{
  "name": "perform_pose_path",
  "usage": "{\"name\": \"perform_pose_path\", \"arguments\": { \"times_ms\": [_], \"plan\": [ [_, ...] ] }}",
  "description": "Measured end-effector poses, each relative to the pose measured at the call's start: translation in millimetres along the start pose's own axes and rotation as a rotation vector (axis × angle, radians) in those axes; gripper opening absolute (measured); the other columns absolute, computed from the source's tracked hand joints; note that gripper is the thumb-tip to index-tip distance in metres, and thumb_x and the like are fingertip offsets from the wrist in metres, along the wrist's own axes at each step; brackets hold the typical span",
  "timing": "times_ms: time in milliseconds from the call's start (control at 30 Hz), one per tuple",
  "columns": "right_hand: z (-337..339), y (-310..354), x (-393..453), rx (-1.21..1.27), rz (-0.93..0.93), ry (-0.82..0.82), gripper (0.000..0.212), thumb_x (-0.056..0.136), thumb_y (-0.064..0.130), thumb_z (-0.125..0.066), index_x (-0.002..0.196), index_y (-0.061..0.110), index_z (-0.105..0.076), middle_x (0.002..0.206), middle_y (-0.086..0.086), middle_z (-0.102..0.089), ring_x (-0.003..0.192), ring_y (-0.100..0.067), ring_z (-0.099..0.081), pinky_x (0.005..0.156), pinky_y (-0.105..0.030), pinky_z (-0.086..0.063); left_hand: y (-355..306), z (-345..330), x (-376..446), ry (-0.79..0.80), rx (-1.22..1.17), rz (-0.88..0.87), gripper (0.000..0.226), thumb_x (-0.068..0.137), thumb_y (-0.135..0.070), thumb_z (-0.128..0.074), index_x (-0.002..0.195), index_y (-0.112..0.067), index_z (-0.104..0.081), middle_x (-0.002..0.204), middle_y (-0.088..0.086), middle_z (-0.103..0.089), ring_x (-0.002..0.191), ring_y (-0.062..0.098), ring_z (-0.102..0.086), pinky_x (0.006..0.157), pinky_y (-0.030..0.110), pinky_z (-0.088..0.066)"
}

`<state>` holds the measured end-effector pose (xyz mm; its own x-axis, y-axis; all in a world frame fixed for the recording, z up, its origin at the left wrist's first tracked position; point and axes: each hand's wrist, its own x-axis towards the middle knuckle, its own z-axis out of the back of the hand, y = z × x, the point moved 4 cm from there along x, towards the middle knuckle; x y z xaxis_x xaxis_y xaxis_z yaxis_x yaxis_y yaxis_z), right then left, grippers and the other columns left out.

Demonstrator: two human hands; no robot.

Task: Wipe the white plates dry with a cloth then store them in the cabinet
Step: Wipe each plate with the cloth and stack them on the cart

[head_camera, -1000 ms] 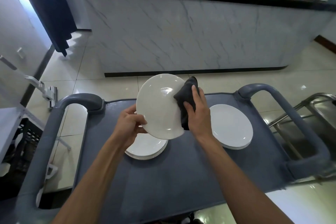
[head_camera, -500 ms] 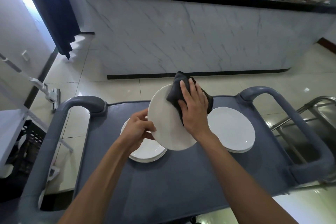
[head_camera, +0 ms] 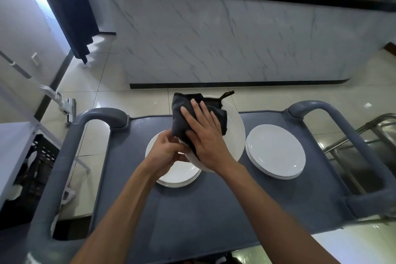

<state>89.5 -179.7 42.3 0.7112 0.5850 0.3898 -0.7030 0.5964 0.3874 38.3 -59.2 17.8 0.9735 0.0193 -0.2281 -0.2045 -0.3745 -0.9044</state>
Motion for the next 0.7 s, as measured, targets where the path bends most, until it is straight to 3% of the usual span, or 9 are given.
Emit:
{"name": "perform_pose_path", "arguments": {
  "times_ms": [200,500,633,700],
  "plan": [
    [-4.0,1.1,-4.6,0.043,-0.006,0.021,0.055,0.102,0.032,-0.034,0.157,0.031,-0.026,0.167,0.001,-0.012,0.154,-0.015,-0.003,0.123,-0.042,-0.006,-1.0,10.0,-1.1,0.002,-0.039,-0.021,0.056,0.077,0.031,-0.046,0.122,0.001,-0.061,0.103,0.023,-0.070,0.094,0.042,-0.071,0.073,0.055,-0.061],
    [-1.5,4.5,3.1,-0.023,0.003,0.010,0.056,0.103,0.034,-0.030,0.158,0.030,-0.024,0.167,-0.001,-0.011,0.155,-0.017,-0.002,0.123,-0.042,-0.007,-5.2,5.3,-6.1,0.006,-0.024,-0.026,0.048,0.077,0.027,-0.047,0.112,0.000,-0.064,0.096,0.022,-0.070,0.087,0.040,-0.070,0.071,0.054,-0.061],
    [-0.3,0.0,14.9,-0.060,-0.023,-0.015,0.056,0.102,0.034,-0.031,0.158,0.030,-0.024,0.167,-0.001,-0.012,0.155,-0.018,-0.004,0.123,-0.043,-0.009,-4.3,2.0,-8.4,-0.058,-0.037,-0.010,0.047,0.079,0.027,-0.042,0.105,-0.003,-0.068,0.089,0.016,-0.072,0.079,0.036,-0.069,0.062,0.049,-0.061],
    [0.4,-2.8,19.4,-0.082,-0.036,-0.027,0.056,0.102,0.034,-0.031,0.158,0.031,-0.024,0.167,-0.001,-0.013,0.154,-0.019,-0.005,0.123,-0.043,-0.010,-3.6,0.9,-9.5,-0.073,-0.036,-0.015,0.052,0.078,0.025,-0.043,0.110,-0.006,-0.070,0.093,0.017,-0.072,0.082,0.034,-0.069,0.067,0.052,-0.060]
  ]
}}
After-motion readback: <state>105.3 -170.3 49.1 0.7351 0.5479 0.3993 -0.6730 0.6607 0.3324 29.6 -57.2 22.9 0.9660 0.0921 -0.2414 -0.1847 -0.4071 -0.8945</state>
